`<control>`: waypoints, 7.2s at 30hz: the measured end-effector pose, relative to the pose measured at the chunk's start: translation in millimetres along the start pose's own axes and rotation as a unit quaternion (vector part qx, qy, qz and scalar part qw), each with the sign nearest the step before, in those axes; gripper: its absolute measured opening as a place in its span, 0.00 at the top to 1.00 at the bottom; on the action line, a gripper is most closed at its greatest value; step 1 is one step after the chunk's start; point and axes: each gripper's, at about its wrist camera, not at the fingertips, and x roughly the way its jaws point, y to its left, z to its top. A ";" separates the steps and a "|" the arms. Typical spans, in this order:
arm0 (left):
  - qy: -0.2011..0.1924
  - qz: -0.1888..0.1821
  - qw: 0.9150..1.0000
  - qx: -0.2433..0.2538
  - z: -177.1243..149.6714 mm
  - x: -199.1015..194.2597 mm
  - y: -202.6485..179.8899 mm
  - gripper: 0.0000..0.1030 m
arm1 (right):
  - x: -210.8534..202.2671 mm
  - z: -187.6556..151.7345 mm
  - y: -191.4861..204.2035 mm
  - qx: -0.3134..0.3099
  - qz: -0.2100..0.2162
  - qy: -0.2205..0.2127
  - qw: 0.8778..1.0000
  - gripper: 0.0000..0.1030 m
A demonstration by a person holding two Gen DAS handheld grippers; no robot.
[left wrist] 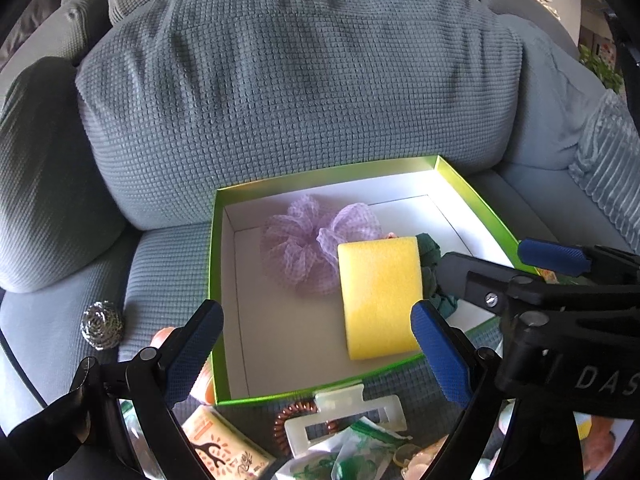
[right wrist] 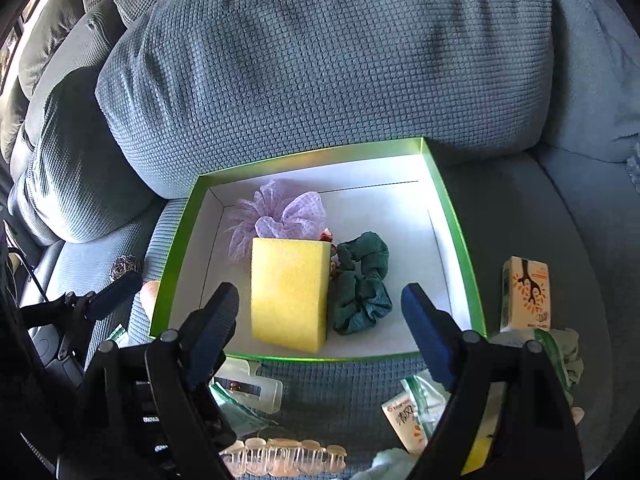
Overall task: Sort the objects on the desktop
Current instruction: 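Open the right gripper to release the sponge and scrunchie in the box, then move the right gripper back over the remaining pile of items, then close both grippers on the light blue plush toy from either side, then lift the plush toy with both grippers and carry it into the green box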
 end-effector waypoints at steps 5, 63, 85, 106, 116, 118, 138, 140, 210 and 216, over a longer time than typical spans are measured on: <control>-0.003 -0.001 1.000 -0.002 -4.3 -10.9 -1.8 0.08 | -10.9 -3.3 -1.9 0.003 0.005 -0.004 1.000 0.18; -0.006 -0.075 0.994 0.078 -127.7 -104.4 -87.5 0.01 | -103.7 -155.0 -42.1 0.021 0.002 0.015 1.000 0.18; 0.006 -0.106 0.991 0.084 -144.5 -87.0 -106.6 0.01 | -85.1 -174.8 -44.3 0.034 0.001 0.037 0.999 0.18; -0.003 -0.117 0.990 0.072 -136.7 -69.9 -107.8 0.01 | -67.9 -171.4 -48.4 0.049 0.004 0.038 0.998 0.18; 0.006 -0.148 0.988 0.049 -134.9 -56.2 -102.3 0.03 | -57.1 -165.9 -52.1 0.061 0.022 0.045 0.997 0.27; 0.008 -0.161 0.986 0.047 -135.6 -54.8 -101.5 0.08 | -55.2 -164.6 -51.6 0.061 0.025 0.049 0.997 0.38; 0.018 -0.284 0.958 0.031 -138.4 -43.1 -104.2 0.45 | -55.8 -163.5 -50.9 0.040 0.026 0.042 0.998 0.51; 0.020 -0.285 0.958 0.032 -138.5 -43.0 -103.9 0.45 | -55.3 -163.5 -50.5 0.041 0.026 0.043 0.998 0.51; -0.103 -0.205 0.969 0.090 11.8 -69.8 -73.9 0.41 | -90.7 -15.9 -4.7 -0.020 0.082 -0.063 0.994 0.49; -0.114 -0.195 0.970 0.088 36.4 -58.0 -66.9 0.41 | -79.0 11.5 -4.9 -0.027 0.085 -0.071 0.993 0.49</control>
